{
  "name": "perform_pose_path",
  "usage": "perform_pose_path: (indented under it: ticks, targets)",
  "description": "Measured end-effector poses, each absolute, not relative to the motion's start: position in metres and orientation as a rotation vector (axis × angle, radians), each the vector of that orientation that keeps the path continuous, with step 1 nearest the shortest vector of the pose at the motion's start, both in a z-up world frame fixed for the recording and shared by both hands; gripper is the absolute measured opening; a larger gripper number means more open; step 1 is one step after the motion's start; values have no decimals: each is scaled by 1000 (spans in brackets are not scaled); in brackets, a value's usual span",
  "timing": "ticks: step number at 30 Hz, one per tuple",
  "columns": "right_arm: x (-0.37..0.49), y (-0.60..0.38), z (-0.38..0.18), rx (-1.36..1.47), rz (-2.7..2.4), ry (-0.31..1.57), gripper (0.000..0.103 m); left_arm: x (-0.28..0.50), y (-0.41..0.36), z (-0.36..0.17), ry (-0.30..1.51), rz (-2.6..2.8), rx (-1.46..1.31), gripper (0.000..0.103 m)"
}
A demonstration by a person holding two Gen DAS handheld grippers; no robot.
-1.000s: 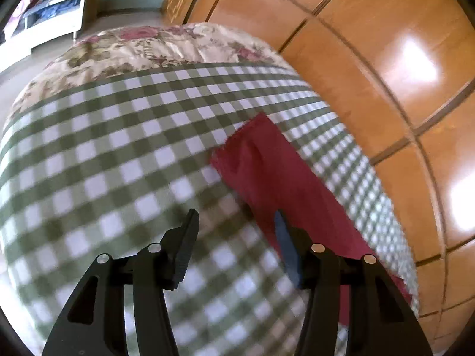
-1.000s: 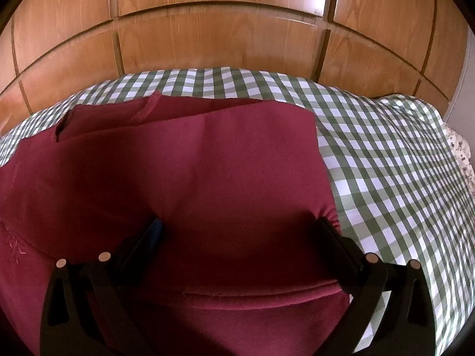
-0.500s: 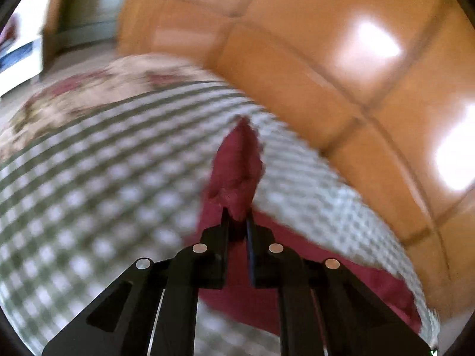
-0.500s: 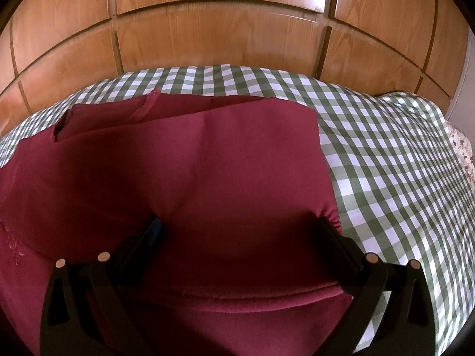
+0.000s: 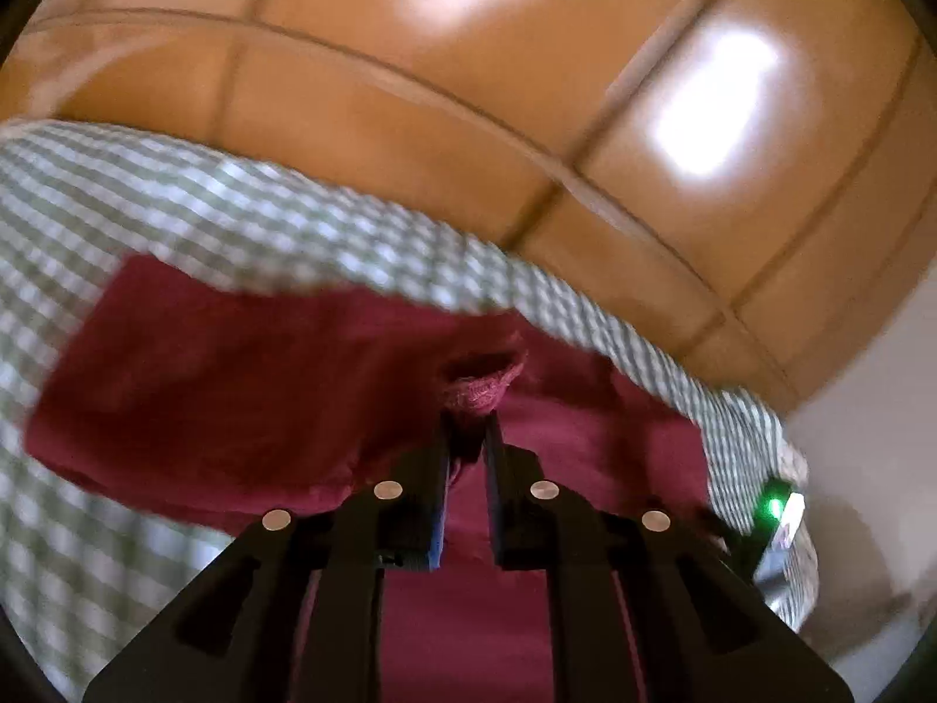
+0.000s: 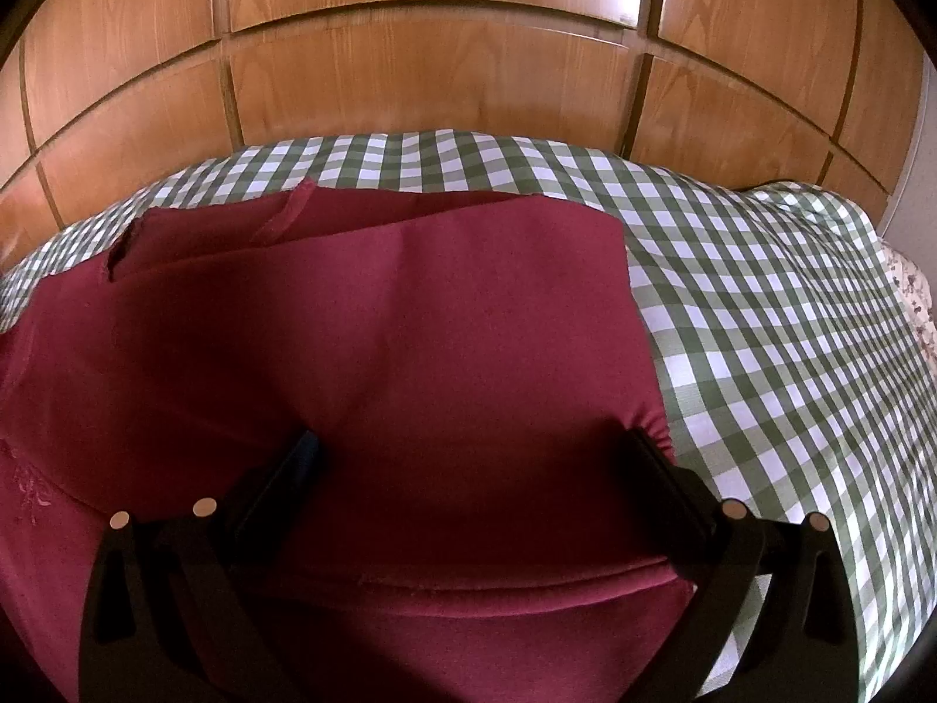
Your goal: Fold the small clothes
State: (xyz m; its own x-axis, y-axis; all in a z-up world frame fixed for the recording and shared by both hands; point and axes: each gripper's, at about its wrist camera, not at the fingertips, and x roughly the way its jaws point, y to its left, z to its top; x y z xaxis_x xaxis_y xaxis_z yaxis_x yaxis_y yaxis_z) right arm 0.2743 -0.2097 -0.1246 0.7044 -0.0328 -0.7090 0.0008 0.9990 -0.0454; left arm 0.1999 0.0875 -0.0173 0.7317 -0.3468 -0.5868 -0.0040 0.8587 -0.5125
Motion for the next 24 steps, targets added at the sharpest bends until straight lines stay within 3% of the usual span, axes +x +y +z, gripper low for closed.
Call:
perform_pose_path:
  ticks: [3,4,11,14,17,21,24]
  targets:
    - [274,-210,-124,-38,-17,789,101,190,59,-31,765,-216,-460,52]
    - [274,-210,-124,-37,-17,789,101,181,56,-36,759,-211,-459,55]
    - [273,-204,-117,-70,-48,794,101,115,65,-68,776,-127,-353,55]
    - [263,-185,-98,-78,5,757,88,103,75,-84,799,-93,-366,55]
    - [250,-142,-77,-10,243,762,84,101,82,-87,786,-96,-404,55]
    - [244,-65,-79,17,514,870,77,102,80,-89,776,-96,-392,55]
    - [250,-20,-97,30,592,977,64,99,84,-91,763,-111,-420,55]
